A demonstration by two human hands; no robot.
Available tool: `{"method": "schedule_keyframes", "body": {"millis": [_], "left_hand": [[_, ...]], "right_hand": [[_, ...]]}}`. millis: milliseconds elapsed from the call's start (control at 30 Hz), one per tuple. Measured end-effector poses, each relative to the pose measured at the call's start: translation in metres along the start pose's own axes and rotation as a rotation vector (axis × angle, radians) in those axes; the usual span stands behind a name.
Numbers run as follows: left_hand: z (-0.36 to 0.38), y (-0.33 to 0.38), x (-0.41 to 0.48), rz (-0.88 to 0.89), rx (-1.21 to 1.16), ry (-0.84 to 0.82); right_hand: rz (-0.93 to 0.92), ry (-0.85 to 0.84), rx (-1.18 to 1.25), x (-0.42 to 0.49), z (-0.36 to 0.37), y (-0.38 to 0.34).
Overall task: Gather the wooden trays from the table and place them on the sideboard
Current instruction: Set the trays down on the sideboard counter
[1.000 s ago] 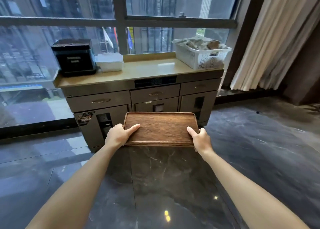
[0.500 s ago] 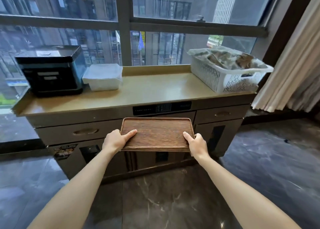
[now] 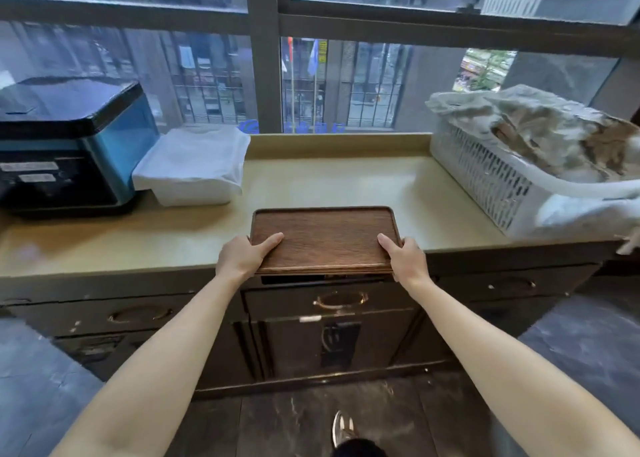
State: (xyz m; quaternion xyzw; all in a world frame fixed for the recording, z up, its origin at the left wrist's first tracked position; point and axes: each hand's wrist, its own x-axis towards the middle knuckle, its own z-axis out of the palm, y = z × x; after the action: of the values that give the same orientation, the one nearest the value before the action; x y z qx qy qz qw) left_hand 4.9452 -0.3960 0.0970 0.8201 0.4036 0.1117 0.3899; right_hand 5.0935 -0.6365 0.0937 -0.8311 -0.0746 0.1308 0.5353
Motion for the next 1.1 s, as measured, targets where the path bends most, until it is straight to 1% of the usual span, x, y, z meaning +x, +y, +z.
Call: {"method": "schedule_keyframes", "body": {"millis": [167,300,433,600,833,967,1100], "left_hand": [[0.03,0.04,0.089,-0.045,-0.094,0.029],[0.049,0.077,0.155,-0.073,-0.042,0.048],[0.065,0.099,0.209,-0.094,-0.009,0.044],[0.079,0.105,0.261,-0.135,0.063,0.04],[0.086,0.107,0.325,-0.162,0.125,-0.026],[0.089,0.104,0.355,-0.161,0.148,-0.062],[0.092,0.103,0.379,-0.147,0.22,-0.081]], "right_hand": [[-0.027,-0.047,-0.02,0.117,0.008,-0.02],[-0.037,-0.055,-0.04,0.199,0.009,-0.039],[-0.012,-0.067,-0.064,0.258,0.015,-0.047],[0.033,-0.108,-0.126,0.309,0.031,-0.053],[0.083,-0.156,-0.206,0.359,0.055,-0.066],[0.105,-0.179,-0.232,0.383,0.07,-0.07],[0.117,-0.186,-0.241,0.404,0.082,-0.074]]}}
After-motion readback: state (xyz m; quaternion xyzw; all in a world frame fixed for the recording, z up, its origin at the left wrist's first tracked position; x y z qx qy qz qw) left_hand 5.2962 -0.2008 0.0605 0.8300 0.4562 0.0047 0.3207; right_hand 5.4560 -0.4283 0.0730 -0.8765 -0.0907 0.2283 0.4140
